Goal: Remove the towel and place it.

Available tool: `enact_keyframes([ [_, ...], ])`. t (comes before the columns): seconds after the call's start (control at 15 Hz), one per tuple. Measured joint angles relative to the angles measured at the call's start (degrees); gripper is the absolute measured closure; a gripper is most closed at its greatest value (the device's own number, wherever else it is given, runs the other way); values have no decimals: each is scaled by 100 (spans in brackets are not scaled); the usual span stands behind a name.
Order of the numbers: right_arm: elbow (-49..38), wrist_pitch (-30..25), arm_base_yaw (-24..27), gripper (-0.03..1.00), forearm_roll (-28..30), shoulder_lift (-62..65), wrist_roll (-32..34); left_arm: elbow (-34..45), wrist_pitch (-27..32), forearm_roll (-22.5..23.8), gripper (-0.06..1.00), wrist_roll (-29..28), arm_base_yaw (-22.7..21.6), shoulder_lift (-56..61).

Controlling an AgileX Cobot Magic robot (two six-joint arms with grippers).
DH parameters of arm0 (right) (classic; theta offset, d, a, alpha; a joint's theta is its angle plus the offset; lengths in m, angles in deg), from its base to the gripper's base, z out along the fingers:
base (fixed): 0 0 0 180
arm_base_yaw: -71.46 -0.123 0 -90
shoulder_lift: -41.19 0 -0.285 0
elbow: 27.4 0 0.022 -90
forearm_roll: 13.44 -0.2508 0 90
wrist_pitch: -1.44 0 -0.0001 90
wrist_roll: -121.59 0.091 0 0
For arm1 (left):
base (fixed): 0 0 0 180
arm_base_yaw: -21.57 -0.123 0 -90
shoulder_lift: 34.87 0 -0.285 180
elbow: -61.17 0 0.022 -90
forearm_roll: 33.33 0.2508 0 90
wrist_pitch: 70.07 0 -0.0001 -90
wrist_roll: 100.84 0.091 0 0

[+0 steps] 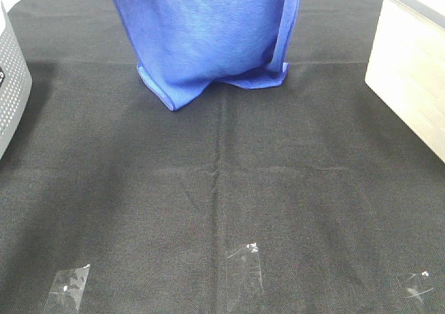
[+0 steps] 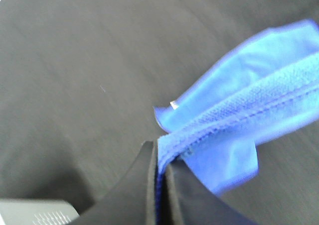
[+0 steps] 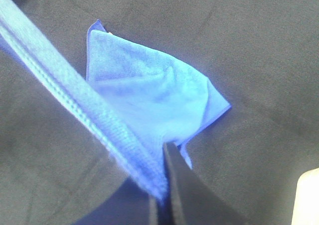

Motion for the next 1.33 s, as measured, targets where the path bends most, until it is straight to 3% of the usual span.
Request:
enact_keyframes([
  [0.8, -3770, 40, -40, 97, -716, 2303, 235, 4905, -46, -808, 94, 92, 34, 3455],
  [1.33, -4985, 63, -63, 97, -985, 3025, 235, 6509, -97, -1306, 94, -23, 69, 4950],
])
